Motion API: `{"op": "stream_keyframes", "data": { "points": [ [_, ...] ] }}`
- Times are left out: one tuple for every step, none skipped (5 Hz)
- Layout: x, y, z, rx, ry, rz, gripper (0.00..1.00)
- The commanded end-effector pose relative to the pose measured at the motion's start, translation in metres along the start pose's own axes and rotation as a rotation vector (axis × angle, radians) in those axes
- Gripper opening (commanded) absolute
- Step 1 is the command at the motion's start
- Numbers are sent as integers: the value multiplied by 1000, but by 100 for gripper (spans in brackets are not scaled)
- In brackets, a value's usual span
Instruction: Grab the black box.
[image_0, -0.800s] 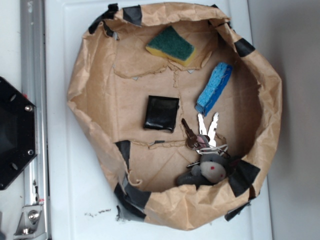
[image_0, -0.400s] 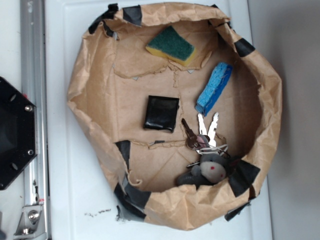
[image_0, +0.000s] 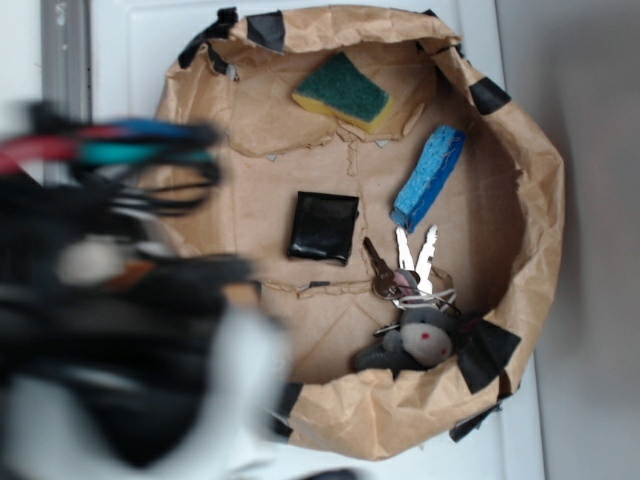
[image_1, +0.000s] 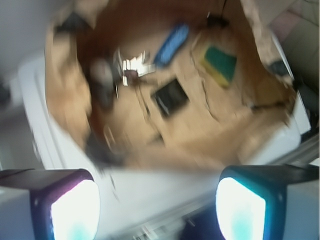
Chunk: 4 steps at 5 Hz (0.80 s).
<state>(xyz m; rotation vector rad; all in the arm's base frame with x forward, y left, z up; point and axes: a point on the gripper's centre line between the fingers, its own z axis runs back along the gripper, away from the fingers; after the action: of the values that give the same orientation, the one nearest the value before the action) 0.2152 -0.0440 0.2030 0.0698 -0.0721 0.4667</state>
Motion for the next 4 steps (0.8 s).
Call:
{"op": "stream_keyframes", "data": {
  "points": [
    [105, -2, -52, -182, -13, 366, 100],
    [105, 19, -79, -214, -10, 413, 100],
    [80, 42, -82, -192, -29, 329, 100],
    [58, 55, -81, -161, -42, 260, 100]
  ]
}}
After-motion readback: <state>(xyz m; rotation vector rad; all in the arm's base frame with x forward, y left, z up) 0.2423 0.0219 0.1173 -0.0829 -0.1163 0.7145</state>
